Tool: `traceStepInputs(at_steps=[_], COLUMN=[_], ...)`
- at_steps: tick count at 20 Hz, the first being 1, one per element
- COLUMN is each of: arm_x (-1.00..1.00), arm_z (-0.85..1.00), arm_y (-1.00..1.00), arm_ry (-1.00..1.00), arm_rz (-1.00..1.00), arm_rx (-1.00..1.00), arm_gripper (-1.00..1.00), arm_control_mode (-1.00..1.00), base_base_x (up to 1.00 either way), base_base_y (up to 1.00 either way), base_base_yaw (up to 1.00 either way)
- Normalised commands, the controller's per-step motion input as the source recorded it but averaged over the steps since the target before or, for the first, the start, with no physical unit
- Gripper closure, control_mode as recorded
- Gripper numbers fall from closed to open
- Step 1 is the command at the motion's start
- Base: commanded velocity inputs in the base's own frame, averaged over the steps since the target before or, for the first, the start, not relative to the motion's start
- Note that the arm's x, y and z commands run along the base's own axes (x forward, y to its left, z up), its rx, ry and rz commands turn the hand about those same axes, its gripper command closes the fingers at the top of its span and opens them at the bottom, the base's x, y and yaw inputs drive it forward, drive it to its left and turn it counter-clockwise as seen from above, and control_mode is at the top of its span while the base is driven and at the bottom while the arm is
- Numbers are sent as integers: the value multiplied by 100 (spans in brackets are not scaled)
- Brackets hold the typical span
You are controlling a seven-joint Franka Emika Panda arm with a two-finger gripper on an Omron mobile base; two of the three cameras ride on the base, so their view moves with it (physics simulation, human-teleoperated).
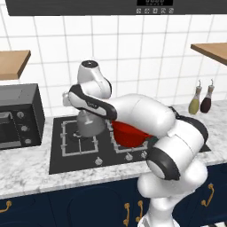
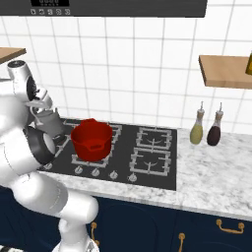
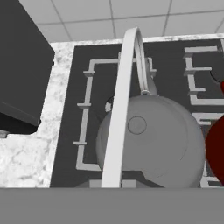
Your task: Pick the kettle from the counter and place it on a stove burner. Then turn the burner on.
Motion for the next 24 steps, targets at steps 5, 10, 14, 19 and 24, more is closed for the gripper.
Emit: traceStepInputs(at_steps=[5, 10, 14, 19, 24], arm_x=[29, 13, 15, 34, 50], arm_z=[-14, -6, -24, -29, -27], arm_y=[29, 10, 0, 4, 18], arm_ry=[0, -5, -7, -1, 0], arm_rz=[0, 0, 0, 0, 0], arm_rx=[-1, 7, 8, 1, 0], arm_gripper=[100, 100, 100, 100, 100], arm_control_mode=[-100, -100, -100, -100, -100], base_base_x=[0, 0, 0, 0, 0], base_base_y=[0, 0, 0, 0, 0], base_base_yaw=[0, 0, 0, 0, 0])
